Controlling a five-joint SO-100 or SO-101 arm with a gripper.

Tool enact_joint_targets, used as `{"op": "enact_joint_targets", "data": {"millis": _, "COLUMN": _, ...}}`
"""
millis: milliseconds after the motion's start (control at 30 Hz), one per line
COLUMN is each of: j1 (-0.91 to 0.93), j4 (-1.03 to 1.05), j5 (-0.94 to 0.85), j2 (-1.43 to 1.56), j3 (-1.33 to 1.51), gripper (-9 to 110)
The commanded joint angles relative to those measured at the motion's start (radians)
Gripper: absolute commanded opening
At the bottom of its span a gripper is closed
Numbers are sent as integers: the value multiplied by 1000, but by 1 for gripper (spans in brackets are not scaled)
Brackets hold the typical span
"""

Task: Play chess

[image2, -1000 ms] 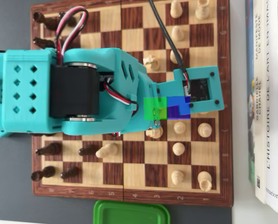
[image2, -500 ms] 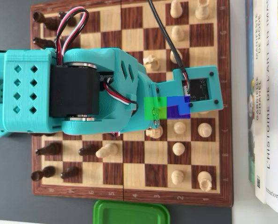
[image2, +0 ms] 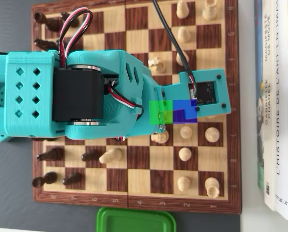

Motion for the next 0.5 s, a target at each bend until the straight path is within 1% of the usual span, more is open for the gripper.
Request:
{"op": "enact_joint_targets", "data": {"millis": 0, "j1": 11, "j4": 0, "j5": -5, "j2": 18, "j3": -11, "gripper": 13}}
{"op": "enact_joint_targets", "data": {"millis": 467, "j1": 9, "j4": 0, "j5": -5, "j2": 100, "j3": -2, "gripper": 13}}
